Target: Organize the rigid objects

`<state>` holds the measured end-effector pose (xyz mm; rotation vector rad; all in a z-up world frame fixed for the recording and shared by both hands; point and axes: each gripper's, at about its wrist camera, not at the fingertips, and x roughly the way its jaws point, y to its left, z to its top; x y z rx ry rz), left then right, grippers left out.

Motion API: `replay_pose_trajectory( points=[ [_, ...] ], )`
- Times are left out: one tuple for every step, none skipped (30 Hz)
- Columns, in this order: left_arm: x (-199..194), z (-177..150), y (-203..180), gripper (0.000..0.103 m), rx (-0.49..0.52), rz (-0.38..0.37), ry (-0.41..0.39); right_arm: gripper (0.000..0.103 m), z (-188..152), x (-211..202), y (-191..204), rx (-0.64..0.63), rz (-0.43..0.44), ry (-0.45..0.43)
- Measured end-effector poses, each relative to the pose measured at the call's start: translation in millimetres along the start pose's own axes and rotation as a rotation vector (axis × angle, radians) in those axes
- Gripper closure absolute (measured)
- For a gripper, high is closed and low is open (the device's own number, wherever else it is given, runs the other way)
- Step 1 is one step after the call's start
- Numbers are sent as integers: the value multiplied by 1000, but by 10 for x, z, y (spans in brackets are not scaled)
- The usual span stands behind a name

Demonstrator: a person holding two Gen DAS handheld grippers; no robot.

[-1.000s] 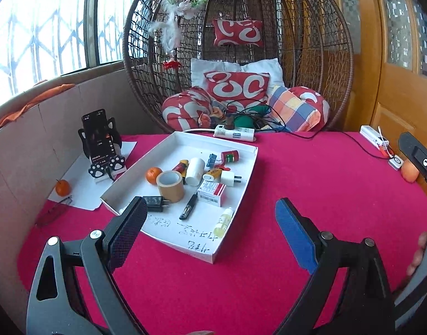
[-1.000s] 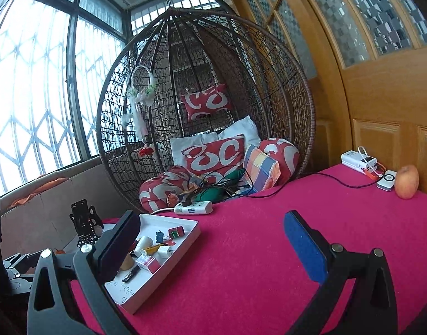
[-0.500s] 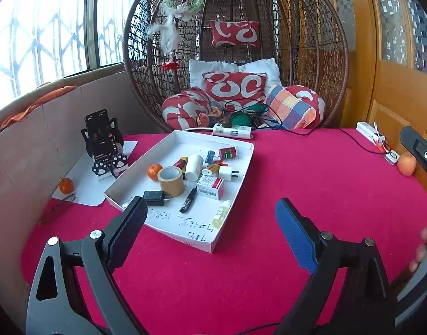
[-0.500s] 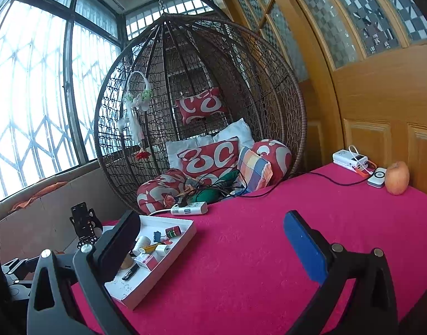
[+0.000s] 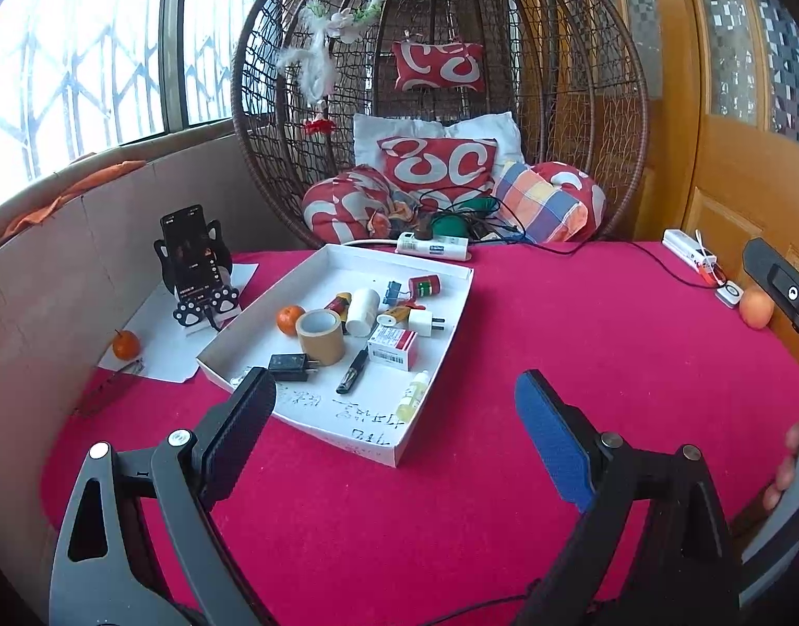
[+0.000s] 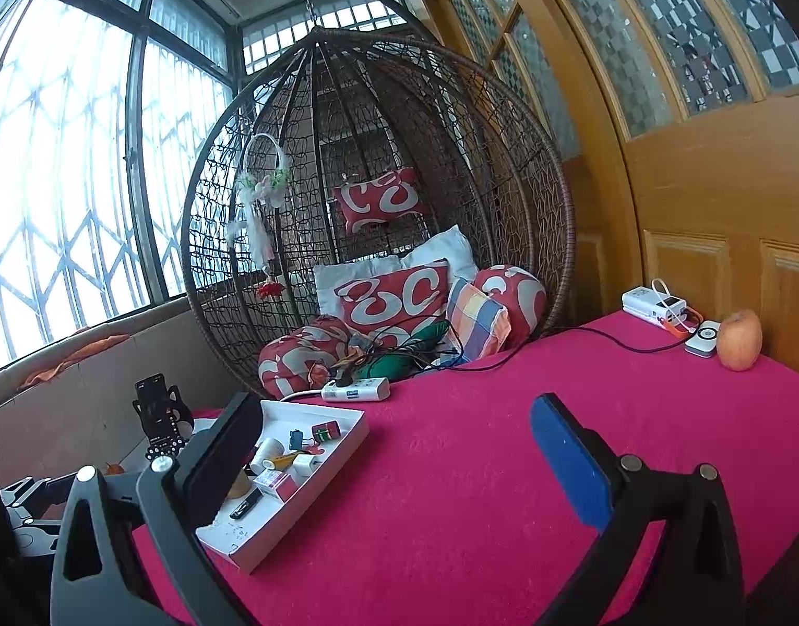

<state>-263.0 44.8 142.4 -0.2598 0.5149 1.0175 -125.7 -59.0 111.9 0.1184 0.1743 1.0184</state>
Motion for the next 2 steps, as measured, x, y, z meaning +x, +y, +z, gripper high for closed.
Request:
replay_pose_trajectory(
  points=[
    [-4,-4,1,9,1,0,-1,0,-5,-1,4,-3,-1,2],
    [1,-5,4,9,-1,-1,1,0,-18,4,8,-6,-3,6]
  ],
)
